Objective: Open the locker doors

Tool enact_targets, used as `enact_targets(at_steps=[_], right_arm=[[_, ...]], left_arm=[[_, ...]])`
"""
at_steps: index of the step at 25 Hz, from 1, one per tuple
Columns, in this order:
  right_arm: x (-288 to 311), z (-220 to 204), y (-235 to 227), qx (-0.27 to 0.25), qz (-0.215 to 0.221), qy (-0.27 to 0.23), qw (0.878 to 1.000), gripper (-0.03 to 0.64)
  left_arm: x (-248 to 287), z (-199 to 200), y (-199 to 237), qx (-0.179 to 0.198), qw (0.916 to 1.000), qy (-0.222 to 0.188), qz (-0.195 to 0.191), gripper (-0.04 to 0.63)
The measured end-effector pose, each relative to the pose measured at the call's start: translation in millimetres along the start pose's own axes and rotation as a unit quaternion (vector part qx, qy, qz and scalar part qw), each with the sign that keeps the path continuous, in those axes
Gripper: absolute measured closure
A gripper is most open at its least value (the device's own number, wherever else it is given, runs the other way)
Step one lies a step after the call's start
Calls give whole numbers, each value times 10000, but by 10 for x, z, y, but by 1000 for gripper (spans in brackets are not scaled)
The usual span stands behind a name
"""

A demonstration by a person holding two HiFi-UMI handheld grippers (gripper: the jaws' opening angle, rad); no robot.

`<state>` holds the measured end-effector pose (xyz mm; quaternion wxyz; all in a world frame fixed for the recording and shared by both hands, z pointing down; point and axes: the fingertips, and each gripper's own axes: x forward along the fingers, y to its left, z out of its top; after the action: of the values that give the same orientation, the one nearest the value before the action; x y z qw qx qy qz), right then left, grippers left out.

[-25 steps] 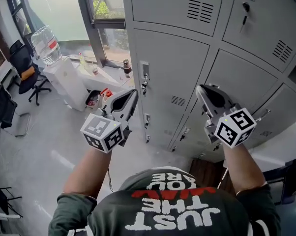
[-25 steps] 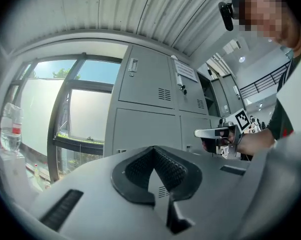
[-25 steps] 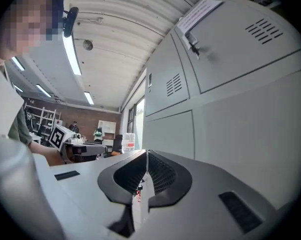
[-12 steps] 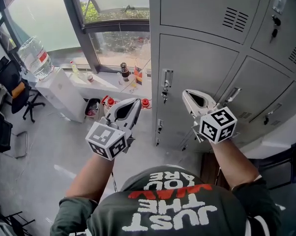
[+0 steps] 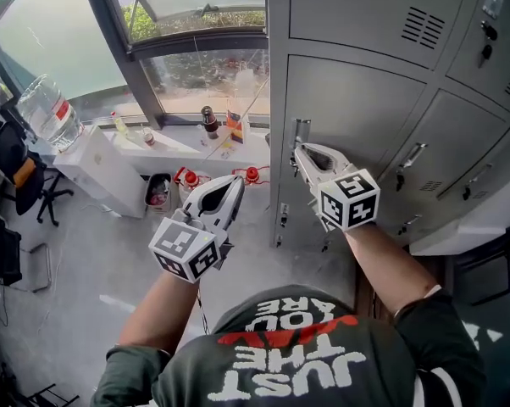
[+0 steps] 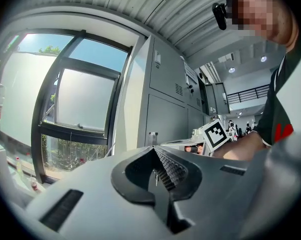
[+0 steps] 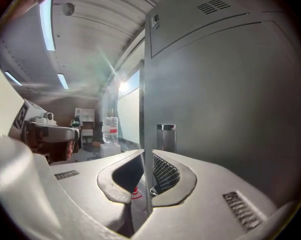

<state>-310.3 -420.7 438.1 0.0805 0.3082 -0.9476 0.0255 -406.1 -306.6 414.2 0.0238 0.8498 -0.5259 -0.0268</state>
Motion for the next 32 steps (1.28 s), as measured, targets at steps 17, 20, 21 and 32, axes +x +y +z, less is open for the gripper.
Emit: enact_targets(at_steps=[17,20,21,32], right_arm=[[415,0,-92,166,-929,114,9955,400],[483,50,-63,81,-900,104,9959,400],[501,62,-58,74,-881,103,9960,400],[465,47,-18,176,-606,86,9980,413]], left_arm=[[-44,-158,235,-251,9995,46,-193,589],[-60,-164,268,-291,9994,34,-190,589],[-69,-169,277,-304,9994,32,-186,589],[-189,-219,343,-377,9992,42,-140,589]])
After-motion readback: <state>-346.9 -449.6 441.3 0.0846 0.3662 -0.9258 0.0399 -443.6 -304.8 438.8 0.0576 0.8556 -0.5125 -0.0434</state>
